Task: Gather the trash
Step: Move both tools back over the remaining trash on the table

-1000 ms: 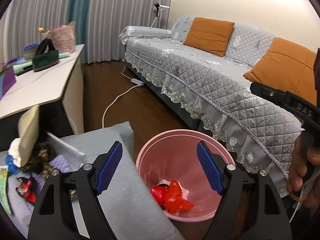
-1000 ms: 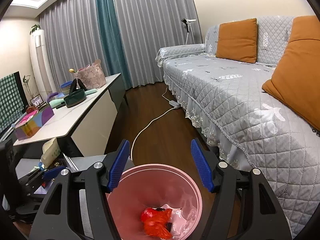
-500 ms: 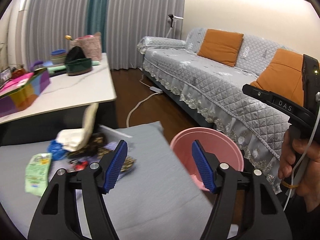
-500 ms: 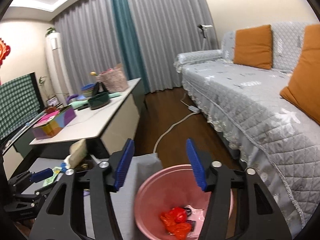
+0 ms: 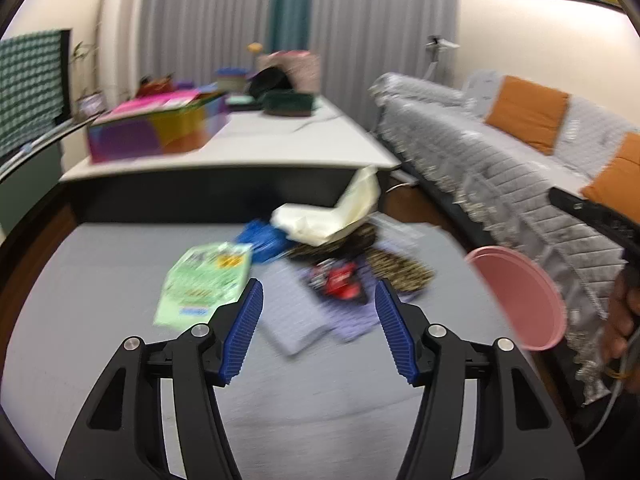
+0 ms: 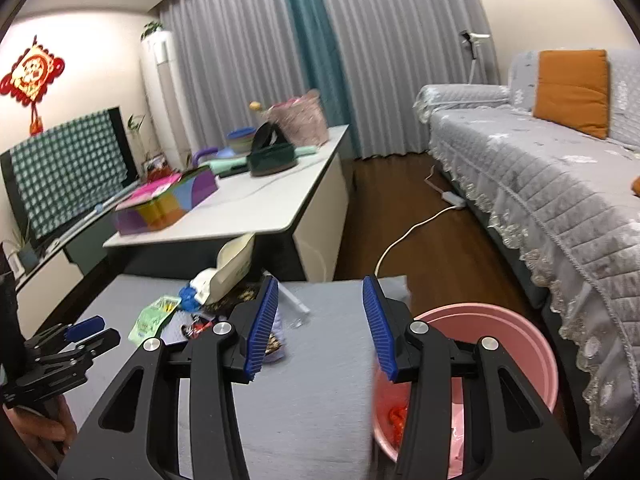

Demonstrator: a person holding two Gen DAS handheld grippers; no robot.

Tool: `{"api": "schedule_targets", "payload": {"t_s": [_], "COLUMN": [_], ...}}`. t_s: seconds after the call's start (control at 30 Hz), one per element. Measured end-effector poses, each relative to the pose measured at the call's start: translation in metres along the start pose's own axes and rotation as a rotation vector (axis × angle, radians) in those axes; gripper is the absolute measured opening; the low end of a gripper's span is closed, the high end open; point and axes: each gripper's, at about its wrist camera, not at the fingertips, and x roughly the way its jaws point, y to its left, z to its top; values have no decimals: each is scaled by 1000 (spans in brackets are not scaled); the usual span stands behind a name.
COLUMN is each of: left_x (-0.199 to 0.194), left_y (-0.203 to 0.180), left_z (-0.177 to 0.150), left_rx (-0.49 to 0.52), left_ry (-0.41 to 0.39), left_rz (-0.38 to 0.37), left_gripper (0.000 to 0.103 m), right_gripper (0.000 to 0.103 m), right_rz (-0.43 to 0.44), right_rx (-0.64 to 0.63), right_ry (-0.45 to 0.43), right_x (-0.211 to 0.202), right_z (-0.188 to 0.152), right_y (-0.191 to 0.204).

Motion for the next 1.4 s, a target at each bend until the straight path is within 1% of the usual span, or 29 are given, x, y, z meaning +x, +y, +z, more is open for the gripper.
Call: {"api": "schedule_targets", "payload": {"t_s": [0.17, 0.33, 0.47, 0.5, 0.63, 0.8, 0.97, 1.03, 1.1, 1.17, 1.2, 1.23, 1.27, 1.3, 1.33, 1.37, 1.4], "left_x": [22, 45, 66, 73, 90, 102, 109, 110, 111, 111, 111, 110, 109, 108, 106, 104, 103], "left_y": [29, 43, 44, 45, 48, 52, 52, 53, 54, 54, 54, 54, 54, 54, 54, 54, 54], "left_z": [-6, -14, -17, -17, -18, -17, -15, -13, -14, -14, -14, -14, -14, -14, -14, -15, -15], "left_rx": [-51, -77, -62, -51, -34, -39, -36, -39, -45, -48, -50, -51, -54, -57, -60, -64, -66], "left_ry": [37, 81, 119, 137, 191, 236, 261, 264, 270, 268, 266, 264, 257, 250, 245, 236, 231], "left_rz": [74, 119, 163, 191, 255, 292, 310, 314, 320, 323, 326, 327, 329, 332, 333, 335, 337], "left_gripper": [57, 57, 57, 57, 57, 57, 57, 55, 51, 49, 45, 44, 42, 40, 39, 37, 36], "right_gripper": [45, 45, 45, 45, 45, 45, 45, 45, 45, 42, 37, 27, 20, 18, 11, 7, 6], "right_rz": [23, 42, 57, 61, 71, 96, 113, 117, 118, 123, 123, 125, 129, 130, 131, 135, 138], "right_rx": [-28, -41, -51, -51, -51, -24, -28, -35, -37, -42, -48, -53, -59, -68, -72, -77, -79], "right_ry": [42, 80, 114, 122, 168, 247, 303, 327, 341, 358, 361, 366, 369, 365, 362, 356, 350], "right_x": [25, 50, 69, 73, 94, 120, 139, 146, 150, 154, 155, 156, 156, 154, 154, 152, 150], "right_z": [-8, -13, -17, -18, -24, -35, -46, -51, -53, -54, -55, -55, -55, -55, -54, -53, -52], "right_y": [16, 27, 33, 33, 34, 32, 36, 40, 42, 43, 45, 46, 48, 50, 50, 52, 51]}}
